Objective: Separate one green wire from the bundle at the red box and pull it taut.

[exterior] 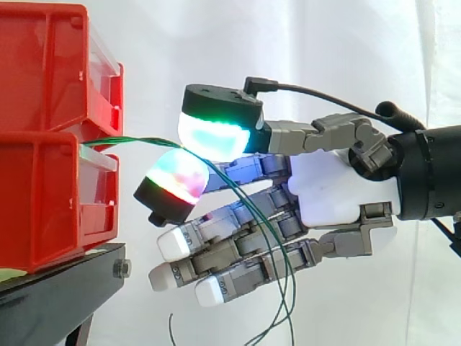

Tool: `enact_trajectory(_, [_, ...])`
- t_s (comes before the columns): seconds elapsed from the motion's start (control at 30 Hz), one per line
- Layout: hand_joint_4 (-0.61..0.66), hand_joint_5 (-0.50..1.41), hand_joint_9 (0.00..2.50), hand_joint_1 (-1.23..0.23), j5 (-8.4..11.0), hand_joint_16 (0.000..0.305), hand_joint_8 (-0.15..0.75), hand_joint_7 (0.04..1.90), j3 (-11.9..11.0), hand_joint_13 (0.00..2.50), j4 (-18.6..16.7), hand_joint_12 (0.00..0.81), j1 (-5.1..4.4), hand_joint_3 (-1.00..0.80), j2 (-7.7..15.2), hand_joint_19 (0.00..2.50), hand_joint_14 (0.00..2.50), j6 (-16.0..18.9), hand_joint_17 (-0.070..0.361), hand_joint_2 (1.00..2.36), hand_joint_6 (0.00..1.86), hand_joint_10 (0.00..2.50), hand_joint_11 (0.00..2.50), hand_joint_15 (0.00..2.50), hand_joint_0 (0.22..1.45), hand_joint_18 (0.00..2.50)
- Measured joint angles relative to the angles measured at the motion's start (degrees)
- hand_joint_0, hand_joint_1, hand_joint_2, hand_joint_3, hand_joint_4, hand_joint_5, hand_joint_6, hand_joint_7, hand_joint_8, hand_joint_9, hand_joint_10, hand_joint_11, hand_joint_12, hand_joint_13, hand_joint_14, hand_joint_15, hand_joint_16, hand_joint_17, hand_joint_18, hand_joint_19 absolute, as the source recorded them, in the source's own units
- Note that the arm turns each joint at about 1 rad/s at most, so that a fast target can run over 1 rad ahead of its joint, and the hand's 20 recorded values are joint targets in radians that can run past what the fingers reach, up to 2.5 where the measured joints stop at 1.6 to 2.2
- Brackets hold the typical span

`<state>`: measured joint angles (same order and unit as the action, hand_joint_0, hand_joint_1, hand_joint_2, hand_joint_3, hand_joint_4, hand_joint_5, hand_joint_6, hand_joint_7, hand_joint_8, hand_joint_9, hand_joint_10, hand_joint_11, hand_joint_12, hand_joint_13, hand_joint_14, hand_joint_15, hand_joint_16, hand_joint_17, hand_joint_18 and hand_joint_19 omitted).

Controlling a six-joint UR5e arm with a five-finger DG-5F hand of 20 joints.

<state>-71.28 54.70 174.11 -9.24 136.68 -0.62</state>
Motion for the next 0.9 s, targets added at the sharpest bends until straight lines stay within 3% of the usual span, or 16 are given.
enact_trajectory(0.5, [0.10, -0.15, 0.73, -0.89, 0.15, 0.047, 0.257, 0.89, -0.07, 0.50, 0.50, 0.326, 0.01, -0.46, 0.01, 0.39, 0.01, 0.00, 0.106, 1.00, 0.90, 0.01, 0.42, 0.21, 0.65, 0.54])
enact_trajectory(0.73, [0.13, -0.14, 0.77, -0.72, 0.21, 0.048, 0.266, 0.93, -0.02, 0.52, 0.65, 0.328, 0.00, -0.45, 0.04, 0.41, 0.01, 0.00, 0.107, 1.00, 0.89, 0.02, 0.41, 0.22, 0.58, 0.55])
enact_trajectory(0.9, [0.11, -0.13, 0.79, -0.73, 0.26, 0.047, 0.269, 0.99, 0.16, 0.52, 1.17, 0.328, -0.08, -0.34, 0.05, 0.41, 0.01, 0.00, 0.107, 1.01, 0.88, 0.02, 0.41, 0.23, 0.59, 0.55])
